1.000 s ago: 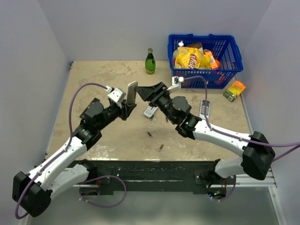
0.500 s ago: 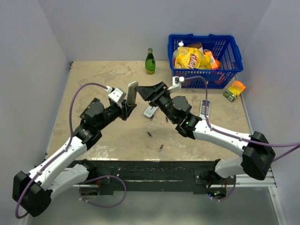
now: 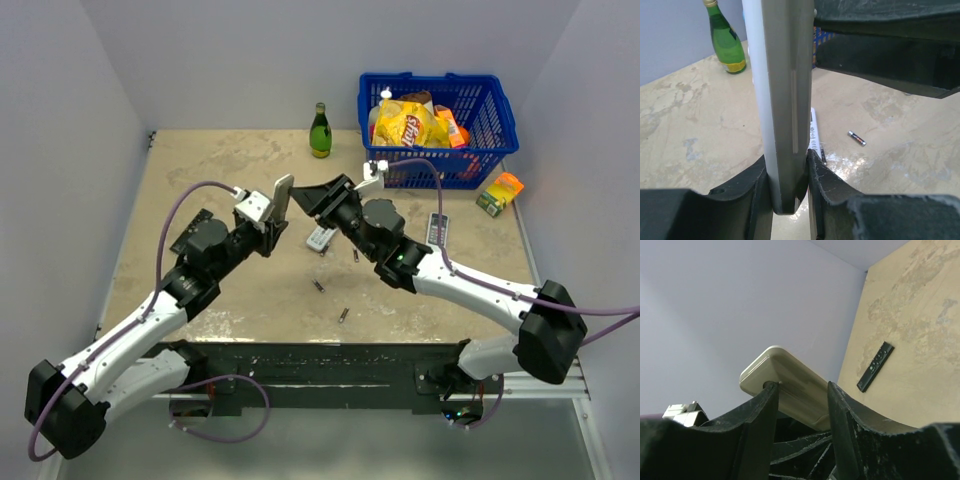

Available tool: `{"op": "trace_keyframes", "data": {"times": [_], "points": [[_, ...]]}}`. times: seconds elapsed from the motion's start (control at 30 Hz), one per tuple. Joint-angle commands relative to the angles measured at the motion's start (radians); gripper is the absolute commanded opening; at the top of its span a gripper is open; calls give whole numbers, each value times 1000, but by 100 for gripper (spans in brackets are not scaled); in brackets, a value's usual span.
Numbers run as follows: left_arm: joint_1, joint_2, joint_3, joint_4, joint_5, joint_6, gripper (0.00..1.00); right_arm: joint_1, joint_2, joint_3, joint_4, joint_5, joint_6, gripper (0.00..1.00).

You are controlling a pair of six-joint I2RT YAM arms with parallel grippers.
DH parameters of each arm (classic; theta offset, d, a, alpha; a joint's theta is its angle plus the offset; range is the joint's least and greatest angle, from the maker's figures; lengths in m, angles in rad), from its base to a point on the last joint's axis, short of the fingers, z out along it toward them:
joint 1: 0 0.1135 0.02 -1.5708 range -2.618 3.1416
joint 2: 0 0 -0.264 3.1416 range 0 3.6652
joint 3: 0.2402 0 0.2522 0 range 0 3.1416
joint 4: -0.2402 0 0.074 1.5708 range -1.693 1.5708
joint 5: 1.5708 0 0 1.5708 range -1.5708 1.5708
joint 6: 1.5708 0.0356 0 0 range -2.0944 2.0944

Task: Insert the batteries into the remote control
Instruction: Remove the battery cover from the remote control.

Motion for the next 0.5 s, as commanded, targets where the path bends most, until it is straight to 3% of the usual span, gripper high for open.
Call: {"op": "trace_keyframes", "data": {"times": [0.0, 0.27, 0.37, 0.47], "points": [[-61, 10, -6, 48, -61, 96, 0, -21, 19, 16, -79, -45, 40, 46], [-133, 70, -25, 53, -170, 127, 0, -58, 47, -47, -36, -169, 123, 45], [-133, 70, -22, 50, -157, 70, 0, -61, -2, -77, -67, -143, 42, 46], [-133, 70, 18, -16, -131, -20, 0, -64, -89, -90, -134, -114, -194, 52]]}}
